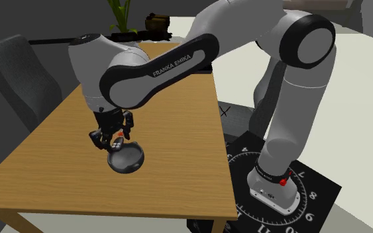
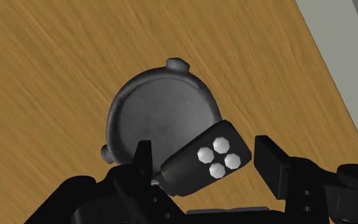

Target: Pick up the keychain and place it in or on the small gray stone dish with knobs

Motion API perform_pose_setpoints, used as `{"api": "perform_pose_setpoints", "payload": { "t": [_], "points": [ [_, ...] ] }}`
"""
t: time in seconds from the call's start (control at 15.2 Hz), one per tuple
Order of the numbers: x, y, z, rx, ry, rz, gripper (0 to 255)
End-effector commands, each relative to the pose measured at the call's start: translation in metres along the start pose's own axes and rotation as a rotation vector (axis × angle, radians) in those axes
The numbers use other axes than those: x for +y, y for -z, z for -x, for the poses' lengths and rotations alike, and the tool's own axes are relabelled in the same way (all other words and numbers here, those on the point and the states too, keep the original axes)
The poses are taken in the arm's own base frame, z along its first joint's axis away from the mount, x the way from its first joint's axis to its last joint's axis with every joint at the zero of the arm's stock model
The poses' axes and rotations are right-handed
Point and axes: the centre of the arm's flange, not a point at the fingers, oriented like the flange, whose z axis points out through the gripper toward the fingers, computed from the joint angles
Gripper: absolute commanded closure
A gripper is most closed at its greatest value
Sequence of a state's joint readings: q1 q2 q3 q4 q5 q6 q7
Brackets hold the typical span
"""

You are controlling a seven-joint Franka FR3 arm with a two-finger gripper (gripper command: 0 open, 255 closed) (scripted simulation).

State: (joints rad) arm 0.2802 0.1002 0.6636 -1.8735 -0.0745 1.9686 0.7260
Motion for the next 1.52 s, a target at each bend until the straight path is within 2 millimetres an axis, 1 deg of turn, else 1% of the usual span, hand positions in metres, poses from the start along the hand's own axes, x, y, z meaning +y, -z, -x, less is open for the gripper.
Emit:
{"api": "perform_pose_setpoints", "payload": {
  "t": [0.0, 0.86, 1.39, 1.45],
  "points": [
    [-0.004, -0.009, -0.002, 0.001, -0.001, 0.0, 255],
    [-0.004, -0.077, -0.001, 0.001, -0.001, 0.0, 255],
    [-0.004, -0.077, -0.001, 0.0, -0.001, 0.0, 255],
    [-0.004, -0.077, -0.001, 0.0, -0.001, 0.0, 0]
  ]
}}
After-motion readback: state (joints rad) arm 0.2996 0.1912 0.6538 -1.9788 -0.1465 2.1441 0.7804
